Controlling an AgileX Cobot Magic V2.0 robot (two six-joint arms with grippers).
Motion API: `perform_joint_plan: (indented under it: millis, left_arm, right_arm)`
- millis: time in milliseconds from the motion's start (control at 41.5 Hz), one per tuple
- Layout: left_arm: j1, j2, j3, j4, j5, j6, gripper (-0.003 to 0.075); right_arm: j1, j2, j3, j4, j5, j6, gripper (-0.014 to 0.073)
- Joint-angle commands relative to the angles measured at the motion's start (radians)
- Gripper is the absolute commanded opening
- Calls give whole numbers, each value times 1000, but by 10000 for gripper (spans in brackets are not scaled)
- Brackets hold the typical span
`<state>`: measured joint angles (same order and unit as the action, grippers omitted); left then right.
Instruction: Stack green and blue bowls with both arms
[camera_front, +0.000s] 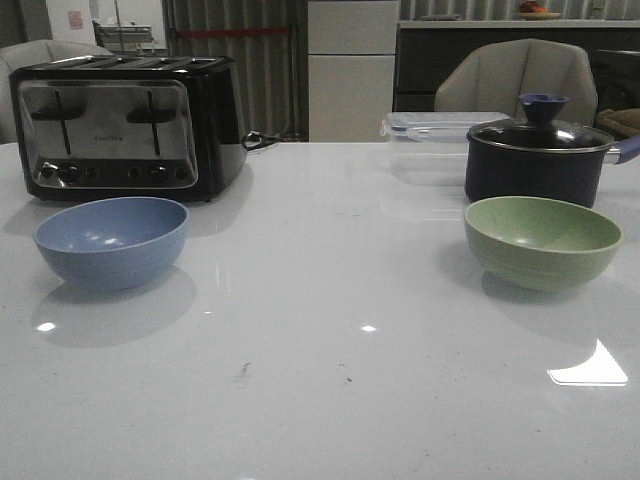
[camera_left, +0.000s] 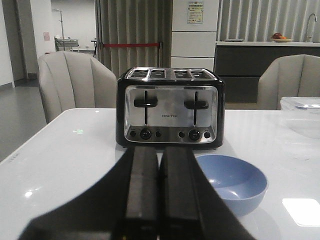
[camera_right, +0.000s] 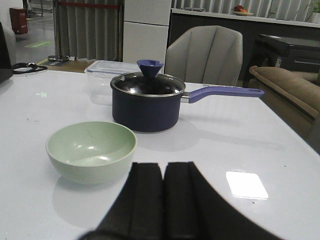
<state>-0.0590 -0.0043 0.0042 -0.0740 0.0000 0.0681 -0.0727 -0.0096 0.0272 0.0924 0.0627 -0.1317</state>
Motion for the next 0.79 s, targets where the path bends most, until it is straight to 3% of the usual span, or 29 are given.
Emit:
perform_joint_plan:
  millis: [0, 482, 771]
  left_arm:
    - [0, -20, 3, -7, -85, -9, 93]
    - [0, -20, -6, -7, -119, -9, 93]
    - [0, -14, -192, -5, -12, 3, 93]
  right_arm:
    - [-4, -20, -3, -7, -84, -5, 56]
    - [-4, -20, -14, -6, -137, -5, 56]
    - [-3, -4, -274, 26, 74, -5, 56]
